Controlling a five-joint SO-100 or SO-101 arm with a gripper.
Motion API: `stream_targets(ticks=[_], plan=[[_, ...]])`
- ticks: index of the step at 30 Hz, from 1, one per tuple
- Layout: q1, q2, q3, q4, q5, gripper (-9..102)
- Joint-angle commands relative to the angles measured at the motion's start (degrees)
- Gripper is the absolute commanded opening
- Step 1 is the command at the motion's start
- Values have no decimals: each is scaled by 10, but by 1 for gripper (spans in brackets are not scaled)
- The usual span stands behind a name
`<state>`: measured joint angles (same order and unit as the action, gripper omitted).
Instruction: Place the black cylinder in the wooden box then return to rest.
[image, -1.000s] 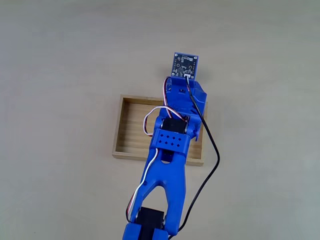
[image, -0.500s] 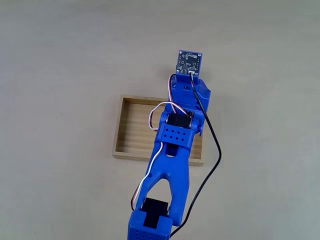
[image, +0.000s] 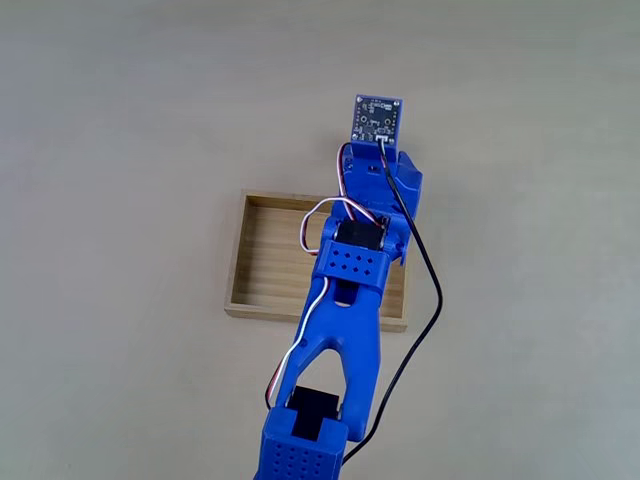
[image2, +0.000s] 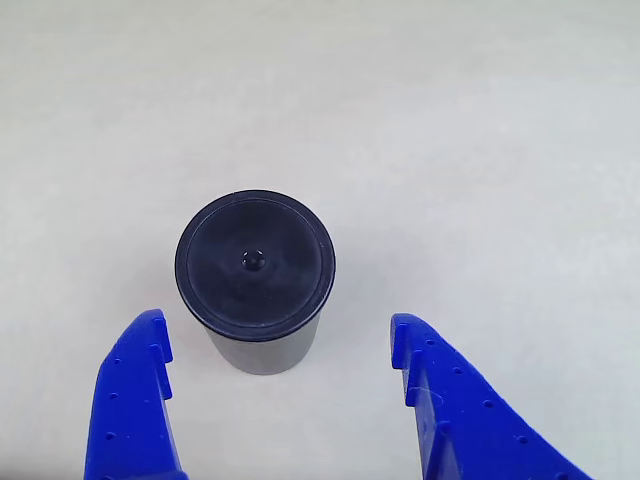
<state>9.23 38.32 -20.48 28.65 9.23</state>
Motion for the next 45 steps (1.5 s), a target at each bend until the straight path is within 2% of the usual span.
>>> stream_targets(ticks=[1,36,40,45], plan=[[10,-18,-75,-20,2,33],[-7,105,-224,-19,2,34],[-11,109,-224,-19,-2,32],[-14,111,-224,-18,-4,22]])
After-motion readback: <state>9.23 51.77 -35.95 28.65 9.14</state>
